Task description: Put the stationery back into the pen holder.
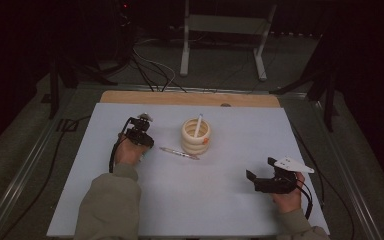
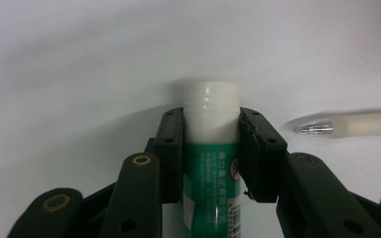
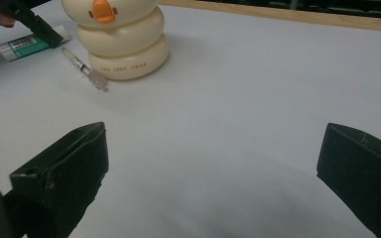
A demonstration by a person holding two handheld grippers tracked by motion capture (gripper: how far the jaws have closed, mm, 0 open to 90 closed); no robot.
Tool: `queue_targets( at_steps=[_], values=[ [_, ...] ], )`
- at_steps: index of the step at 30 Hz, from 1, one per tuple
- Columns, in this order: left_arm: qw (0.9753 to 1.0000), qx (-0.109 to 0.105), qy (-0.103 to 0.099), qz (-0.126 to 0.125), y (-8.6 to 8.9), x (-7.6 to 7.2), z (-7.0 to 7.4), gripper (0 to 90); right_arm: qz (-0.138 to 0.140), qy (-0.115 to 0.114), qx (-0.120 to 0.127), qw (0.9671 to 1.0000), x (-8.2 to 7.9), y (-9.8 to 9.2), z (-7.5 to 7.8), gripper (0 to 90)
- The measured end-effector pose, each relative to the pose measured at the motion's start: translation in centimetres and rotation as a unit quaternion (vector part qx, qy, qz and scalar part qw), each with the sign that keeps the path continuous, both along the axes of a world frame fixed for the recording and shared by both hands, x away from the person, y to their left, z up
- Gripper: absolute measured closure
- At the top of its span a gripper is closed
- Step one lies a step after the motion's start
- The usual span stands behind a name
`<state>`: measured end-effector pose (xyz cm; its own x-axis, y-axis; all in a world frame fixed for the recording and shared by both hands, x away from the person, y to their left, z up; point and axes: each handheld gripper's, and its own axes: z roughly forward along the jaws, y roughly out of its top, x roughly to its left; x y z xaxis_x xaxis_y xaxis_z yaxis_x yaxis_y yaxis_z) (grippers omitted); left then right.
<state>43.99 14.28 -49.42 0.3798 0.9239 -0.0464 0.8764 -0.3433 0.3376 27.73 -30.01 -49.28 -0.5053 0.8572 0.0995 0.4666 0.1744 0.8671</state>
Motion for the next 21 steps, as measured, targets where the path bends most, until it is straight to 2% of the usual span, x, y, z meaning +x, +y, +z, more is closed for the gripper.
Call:
queue_targets(
  at_steps=[8, 21],
  values=[
    [1.0, 0.004, -0.001, -0.006, -0.1, -0.1, 0.1, 66.4, 0.0, 0.001, 0.0, 1.0, 0.0, 0.0, 0.0, 0.0],
    [0.9997, -0.012, -0.019, -0.006, -0.2, -0.3, 1.1, 66.4, -0.001, -0.001, 0.0, 1.0, 0.0, -0.1, 0.0, 0.0]
  ],
)
